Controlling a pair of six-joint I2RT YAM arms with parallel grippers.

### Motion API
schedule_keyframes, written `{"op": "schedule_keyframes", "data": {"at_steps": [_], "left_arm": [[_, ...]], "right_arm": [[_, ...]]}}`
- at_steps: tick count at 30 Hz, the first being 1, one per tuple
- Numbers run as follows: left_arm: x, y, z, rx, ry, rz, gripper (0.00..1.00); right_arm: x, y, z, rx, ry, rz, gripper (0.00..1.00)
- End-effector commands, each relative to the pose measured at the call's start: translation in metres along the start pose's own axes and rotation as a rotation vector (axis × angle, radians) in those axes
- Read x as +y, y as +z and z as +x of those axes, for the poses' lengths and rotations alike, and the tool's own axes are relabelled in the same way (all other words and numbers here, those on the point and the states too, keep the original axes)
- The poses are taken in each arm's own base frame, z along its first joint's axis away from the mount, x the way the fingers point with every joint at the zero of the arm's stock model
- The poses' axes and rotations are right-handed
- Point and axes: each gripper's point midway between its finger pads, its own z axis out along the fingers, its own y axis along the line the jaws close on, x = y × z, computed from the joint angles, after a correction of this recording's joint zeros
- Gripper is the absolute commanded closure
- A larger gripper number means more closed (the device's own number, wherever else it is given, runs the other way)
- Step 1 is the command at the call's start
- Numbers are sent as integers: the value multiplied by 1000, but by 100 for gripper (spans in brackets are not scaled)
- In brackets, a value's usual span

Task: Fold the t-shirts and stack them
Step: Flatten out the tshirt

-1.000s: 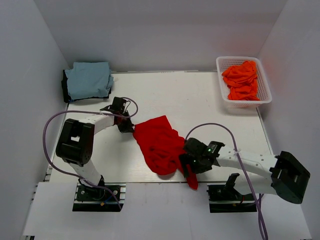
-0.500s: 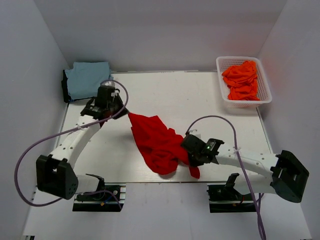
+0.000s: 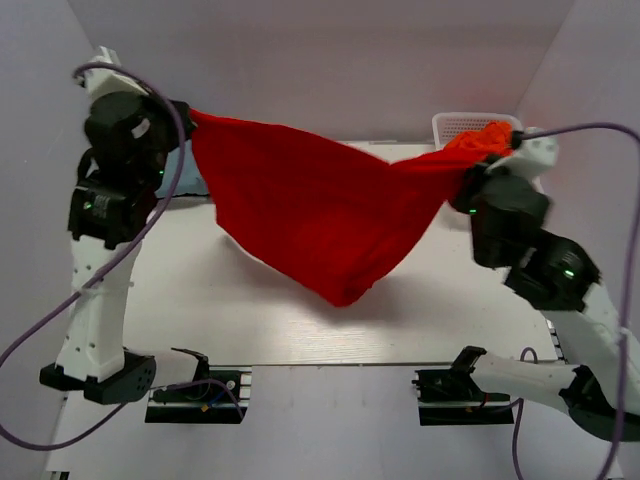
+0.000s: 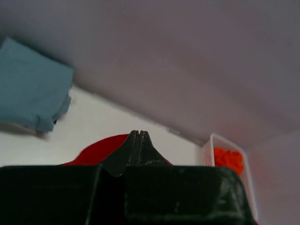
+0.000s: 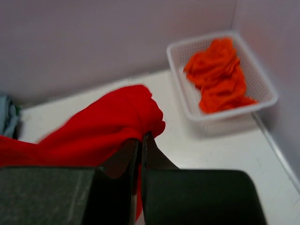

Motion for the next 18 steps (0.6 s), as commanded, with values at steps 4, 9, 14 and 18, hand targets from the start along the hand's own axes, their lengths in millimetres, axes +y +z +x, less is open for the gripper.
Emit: {"op": "schedule_keyframes", "data": {"at_steps": [4, 9, 14, 18], "left_arm": [[11, -86, -109, -305, -4, -61, 100], [-33, -172, -150, -409, -24, 271, 100], [-74, -261, -162, -463, -12, 641, 100], [-82, -299, -171, -498, -9, 751, 100]], "right_arm": [[-73, -59, -152, -351, 54, 85, 100], [-69, -108, -231, -508, 24, -176, 100], [-50, -167, -255, -684, 3, -541, 100], [-47, -216, -267, -811, 18, -759, 100]]}}
